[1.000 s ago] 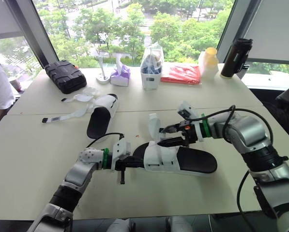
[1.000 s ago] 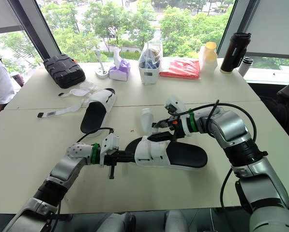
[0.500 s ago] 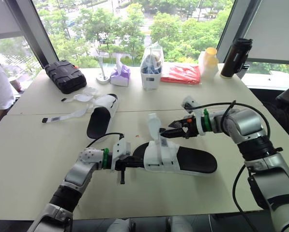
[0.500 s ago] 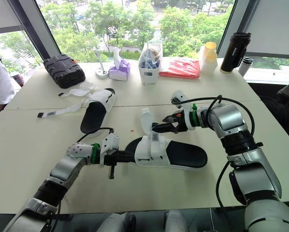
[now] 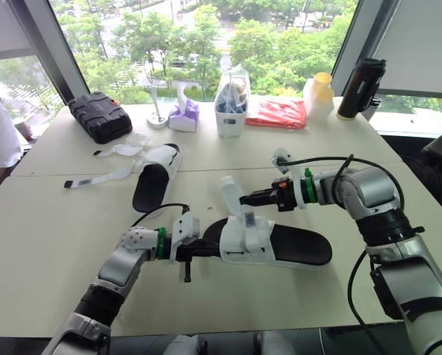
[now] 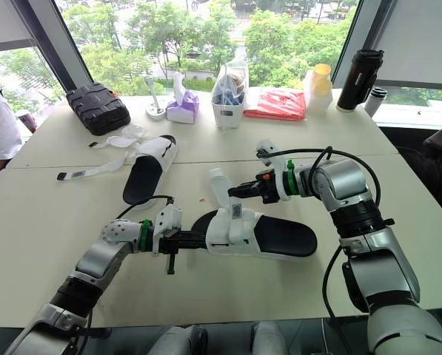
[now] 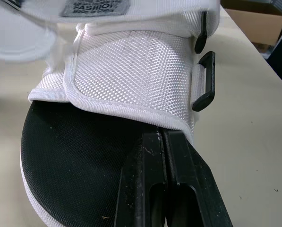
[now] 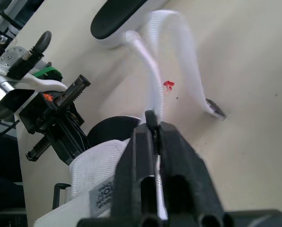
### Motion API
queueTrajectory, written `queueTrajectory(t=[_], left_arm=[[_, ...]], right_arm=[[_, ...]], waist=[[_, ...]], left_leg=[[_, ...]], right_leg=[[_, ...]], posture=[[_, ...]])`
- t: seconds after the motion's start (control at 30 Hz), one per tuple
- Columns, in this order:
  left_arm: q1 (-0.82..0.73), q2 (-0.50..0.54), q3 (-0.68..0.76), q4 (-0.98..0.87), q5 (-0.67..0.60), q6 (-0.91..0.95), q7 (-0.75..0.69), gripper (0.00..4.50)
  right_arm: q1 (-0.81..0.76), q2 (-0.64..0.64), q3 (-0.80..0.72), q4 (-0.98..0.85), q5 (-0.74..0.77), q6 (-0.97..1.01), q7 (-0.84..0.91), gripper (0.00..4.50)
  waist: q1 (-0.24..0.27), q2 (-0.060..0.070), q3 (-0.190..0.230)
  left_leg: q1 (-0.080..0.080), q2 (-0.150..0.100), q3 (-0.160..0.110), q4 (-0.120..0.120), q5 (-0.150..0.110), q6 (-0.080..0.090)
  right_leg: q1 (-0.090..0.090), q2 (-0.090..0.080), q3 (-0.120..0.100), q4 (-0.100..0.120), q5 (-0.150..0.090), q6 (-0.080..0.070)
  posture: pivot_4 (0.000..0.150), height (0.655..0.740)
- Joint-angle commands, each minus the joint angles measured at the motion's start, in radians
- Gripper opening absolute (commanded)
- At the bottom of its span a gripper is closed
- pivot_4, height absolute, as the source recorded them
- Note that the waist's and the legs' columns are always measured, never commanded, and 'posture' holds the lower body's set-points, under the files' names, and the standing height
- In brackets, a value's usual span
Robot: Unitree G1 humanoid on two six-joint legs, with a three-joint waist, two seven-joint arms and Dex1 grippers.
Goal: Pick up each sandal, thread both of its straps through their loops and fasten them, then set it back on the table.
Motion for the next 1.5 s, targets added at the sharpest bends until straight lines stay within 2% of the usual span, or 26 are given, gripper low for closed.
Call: queueTrajectory(t=[0.03,0.27,0.5,1.0,1.13,1.2,1.5], left_arm=[[0.024,0.004,-0.043,0.026,0.039,0.026,0.003,0.00],[0.021,0.000,-0.043,0.030,0.038,0.027,0.004,0.00],[0.026,-0.005,-0.041,0.026,0.031,0.045,0.006,0.00],[0.023,-0.006,-0.045,0.024,0.034,0.050,0.006,0.00],[0.024,-0.006,-0.047,0.021,0.034,0.052,0.005,0.00],[0.024,-0.006,-0.048,0.020,0.034,0.052,0.005,0.00],[0.023,-0.007,-0.050,0.019,0.036,0.052,0.005,0.00]], right_arm=[[-0.005,-0.016,-0.033,-0.059,0.024,0.003,0.009,0.04],[0.019,-0.079,-0.069,-0.173,0.053,0.003,0.031,0.04],[0.077,-0.145,-0.077,-0.288,0.036,-0.080,0.015,0.04],[0.183,-0.101,-0.038,-0.334,0.022,-0.115,-0.071,0.04],[0.189,-0.104,-0.033,-0.320,0.011,-0.116,-0.084,1.47],[0.187,-0.105,-0.029,-0.311,0.004,-0.118,-0.090,2.41],[0.172,-0.105,-0.034,-0.292,0.000,-0.123,-0.082,2.41]], waist=[[0.000,0.000,0.000],[0.001,0.000,0.000],[0.000,0.000,0.000],[0.000,0.000,0.000],[0.000,0.000,0.000],[0.000,0.000,0.000],[0.000,0.000,0.000]], left_leg=[[0.000,0.000,0.000,0.000,0.000,0.000],[0.000,0.000,0.000,0.000,0.000,0.000],[0.000,0.000,0.000,0.000,0.000,0.000],[0.000,0.000,0.000,0.000,0.000,0.000],[0.000,0.000,0.000,0.000,0.000,0.000],[0.000,0.000,0.000,0.000,0.000,0.000],[0.000,0.000,0.000,0.000,0.000,0.000]], right_leg=[[0.000,0.000,0.000,0.000,0.000,0.000],[0.000,0.000,0.000,0.000,0.000,0.000],[0.000,0.000,0.000,0.000,0.000,0.000],[0.000,0.000,0.000,0.000,0.000,0.000],[0.000,0.000,0.000,0.000,0.000,0.000],[0.000,0.000,0.000,0.000,0.000,0.000],[0.000,0.000,0.000,0.000,0.000,0.000]], posture=[[0.150,0.7400],[0.150,0.7400],[0.150,0.7400],[0.150,0.7400],[0.150,0.7400],[0.150,0.7400],[0.150,0.7400]])
